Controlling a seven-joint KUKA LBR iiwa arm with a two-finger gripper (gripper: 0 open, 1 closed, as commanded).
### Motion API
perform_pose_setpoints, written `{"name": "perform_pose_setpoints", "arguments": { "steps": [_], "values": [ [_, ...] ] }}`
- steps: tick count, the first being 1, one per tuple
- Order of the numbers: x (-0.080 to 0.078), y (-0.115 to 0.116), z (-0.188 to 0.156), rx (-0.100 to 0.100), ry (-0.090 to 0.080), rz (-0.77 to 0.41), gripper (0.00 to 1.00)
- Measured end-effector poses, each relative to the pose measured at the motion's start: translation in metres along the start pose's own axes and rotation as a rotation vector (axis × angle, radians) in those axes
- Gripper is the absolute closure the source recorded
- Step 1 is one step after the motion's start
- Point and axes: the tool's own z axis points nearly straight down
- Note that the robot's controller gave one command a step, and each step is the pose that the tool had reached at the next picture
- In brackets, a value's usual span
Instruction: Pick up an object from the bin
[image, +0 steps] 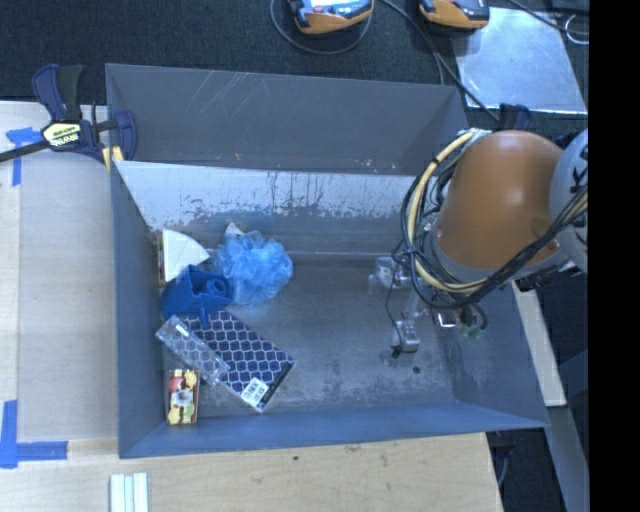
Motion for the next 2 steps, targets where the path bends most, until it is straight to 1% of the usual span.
{"name": "perform_pose_setpoints", "arguments": {
  "steps": [1,2],
  "values": [
    [-0.002,0.000,-0.004,0.000,-0.009,0.000,0.00],
    [-0.068,-0.015,0.069,0.001,-0.003,-0.107,0.00]
  ]
}}
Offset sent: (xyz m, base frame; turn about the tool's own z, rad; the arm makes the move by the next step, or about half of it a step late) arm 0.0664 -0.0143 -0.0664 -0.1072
